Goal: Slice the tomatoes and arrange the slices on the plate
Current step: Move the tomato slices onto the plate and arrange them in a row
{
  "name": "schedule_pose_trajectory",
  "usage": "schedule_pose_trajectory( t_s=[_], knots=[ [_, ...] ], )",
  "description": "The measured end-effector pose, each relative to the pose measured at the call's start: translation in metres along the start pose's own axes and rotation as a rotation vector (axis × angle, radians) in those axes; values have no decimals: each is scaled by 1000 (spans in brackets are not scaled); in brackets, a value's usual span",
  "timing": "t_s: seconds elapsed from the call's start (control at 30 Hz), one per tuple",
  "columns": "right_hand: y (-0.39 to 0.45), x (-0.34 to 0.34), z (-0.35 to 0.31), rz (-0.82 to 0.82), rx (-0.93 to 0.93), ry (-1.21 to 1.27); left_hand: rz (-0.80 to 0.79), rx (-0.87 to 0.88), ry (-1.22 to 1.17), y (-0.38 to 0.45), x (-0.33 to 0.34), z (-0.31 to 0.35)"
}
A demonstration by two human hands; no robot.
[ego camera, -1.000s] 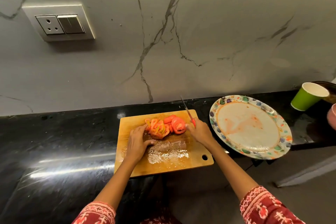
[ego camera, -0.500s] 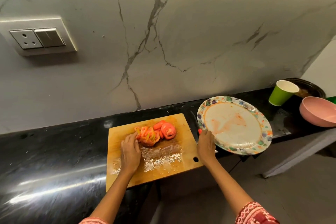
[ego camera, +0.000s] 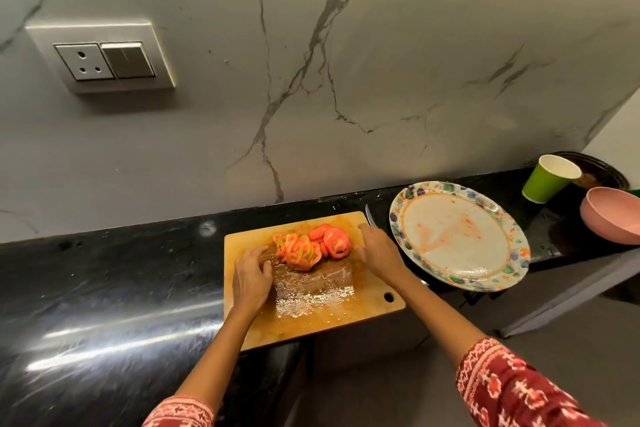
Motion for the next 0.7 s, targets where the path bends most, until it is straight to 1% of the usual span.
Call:
schedule_pose_trajectory(
  t_s=[0.07, 0.1, 0.17, 0.27, 0.33, 0.4, 0.43, 0.57, 0.7],
  knots=[
    [16, 5, -15, -126, -5, 109, -22, -7, -9, 3, 0, 2],
    [22, 7, -23, -162, -17, 126, -32, -9, -14, 3, 0, 3],
    [27, 11, -34, -185, -27, 73, -42, -3, -16, 1, 1, 4],
    [23, 11, -33, -118, 31, 7, -52, 4, -25, -4, 4, 5],
    [18, 5, -29, -24, 52, 30, -60, 6, -32, -7, 11, 13],
    [14, 1, -27, 27, 53, 74, -61, 11, -48, -10, 16, 20],
    [14, -1, -24, 31, 45, 91, -56, 18, -55, -11, 20, 26],
    [18, -3, -23, -42, 2, 104, -52, 12, -81, -8, 24, 29],
    [23, -11, -14, -41, 33, 138, -46, 19, -80, -4, 24, 28]
  ],
)
Point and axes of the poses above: each hand's wrist, its own y-axis towards the middle knuckle, its own x-axis out of the palm, z = x × y, the point moved 10 cm from there along y, towards the middle knuckle, and after that the axes turned 6 degrees about -y, right-handed, at the moved point
